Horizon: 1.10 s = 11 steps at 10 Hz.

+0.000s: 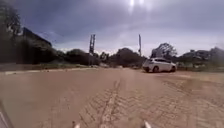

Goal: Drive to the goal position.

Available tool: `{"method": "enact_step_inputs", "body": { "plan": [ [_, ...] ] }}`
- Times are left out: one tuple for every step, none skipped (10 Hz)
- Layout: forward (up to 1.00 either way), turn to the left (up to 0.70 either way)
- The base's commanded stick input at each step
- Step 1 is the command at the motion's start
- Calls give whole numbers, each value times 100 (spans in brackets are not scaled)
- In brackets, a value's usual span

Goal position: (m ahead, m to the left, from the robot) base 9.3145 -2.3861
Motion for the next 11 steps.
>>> {"method": "enact_step_inputs", "body": {
  "plan": [
    [70, -16],
    [70, -30],
    [70, -35],
    [70, -35],
    [70, 0],
    [70, 0],
    [70, 0],
    [70, 0],
    [70, 0],
    [70, 0],
    [70, 0]
  ]
}}
